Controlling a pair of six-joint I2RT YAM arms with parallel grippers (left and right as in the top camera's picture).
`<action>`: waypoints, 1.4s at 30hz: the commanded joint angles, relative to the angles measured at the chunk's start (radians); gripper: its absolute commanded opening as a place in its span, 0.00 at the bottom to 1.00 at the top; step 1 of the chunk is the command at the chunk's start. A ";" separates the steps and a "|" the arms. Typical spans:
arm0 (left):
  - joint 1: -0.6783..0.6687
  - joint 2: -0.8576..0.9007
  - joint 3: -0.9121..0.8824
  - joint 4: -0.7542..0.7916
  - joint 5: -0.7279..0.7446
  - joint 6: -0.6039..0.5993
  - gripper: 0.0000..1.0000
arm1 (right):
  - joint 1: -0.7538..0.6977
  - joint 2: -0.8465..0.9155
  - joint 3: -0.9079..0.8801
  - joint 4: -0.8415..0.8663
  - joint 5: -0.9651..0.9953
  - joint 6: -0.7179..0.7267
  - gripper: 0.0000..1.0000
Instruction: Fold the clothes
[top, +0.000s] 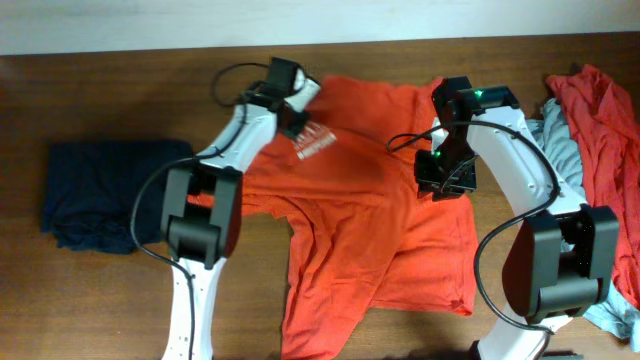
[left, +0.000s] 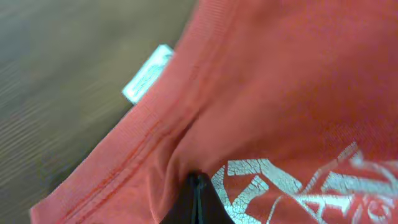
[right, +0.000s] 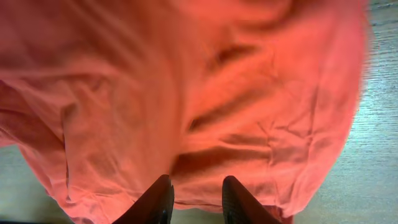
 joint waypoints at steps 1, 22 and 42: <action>0.149 0.099 -0.019 -0.040 -0.146 -0.159 0.00 | 0.005 -0.013 -0.003 -0.008 0.008 0.008 0.31; 0.224 0.099 0.045 -0.144 -0.135 -0.140 0.00 | 0.025 -0.005 -0.500 0.659 -0.067 -0.076 0.08; 0.213 0.099 0.045 -0.206 -0.134 -0.140 0.01 | -0.319 0.032 -0.386 1.032 0.267 -0.107 0.04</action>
